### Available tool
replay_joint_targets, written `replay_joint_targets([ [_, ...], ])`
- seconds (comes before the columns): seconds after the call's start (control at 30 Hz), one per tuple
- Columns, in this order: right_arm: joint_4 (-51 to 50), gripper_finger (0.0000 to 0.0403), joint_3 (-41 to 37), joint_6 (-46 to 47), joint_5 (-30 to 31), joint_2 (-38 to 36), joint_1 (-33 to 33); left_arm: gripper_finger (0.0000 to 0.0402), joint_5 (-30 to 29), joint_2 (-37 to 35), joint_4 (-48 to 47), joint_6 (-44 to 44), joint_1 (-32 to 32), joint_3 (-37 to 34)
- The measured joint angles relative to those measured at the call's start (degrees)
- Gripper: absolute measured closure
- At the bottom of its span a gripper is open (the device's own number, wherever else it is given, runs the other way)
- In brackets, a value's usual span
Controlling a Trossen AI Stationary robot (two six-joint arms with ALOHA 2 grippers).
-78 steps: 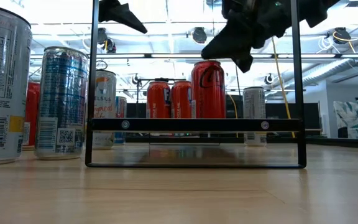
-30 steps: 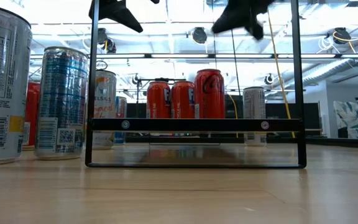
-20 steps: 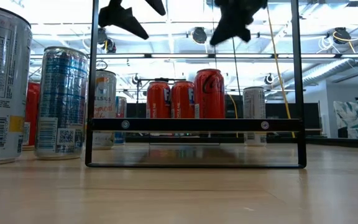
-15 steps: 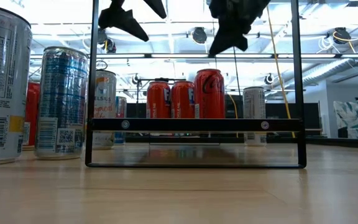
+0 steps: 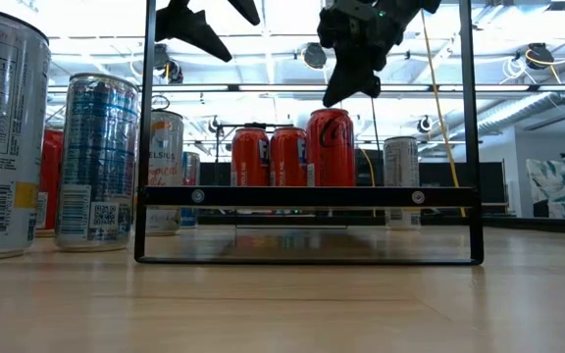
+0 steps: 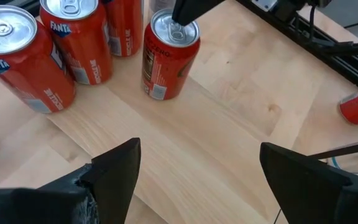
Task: Place canned beverage on shelf
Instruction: Put the top right red soda can on the shelf
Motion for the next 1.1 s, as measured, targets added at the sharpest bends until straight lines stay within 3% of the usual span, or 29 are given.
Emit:
replay_joint_targets([
  [1.1,-4.4,0.0403,0.0,-0.6,3.2,0.3,-0.1,0.0073,0.0,0.0,0.0,0.5,0.0,0.0],
])
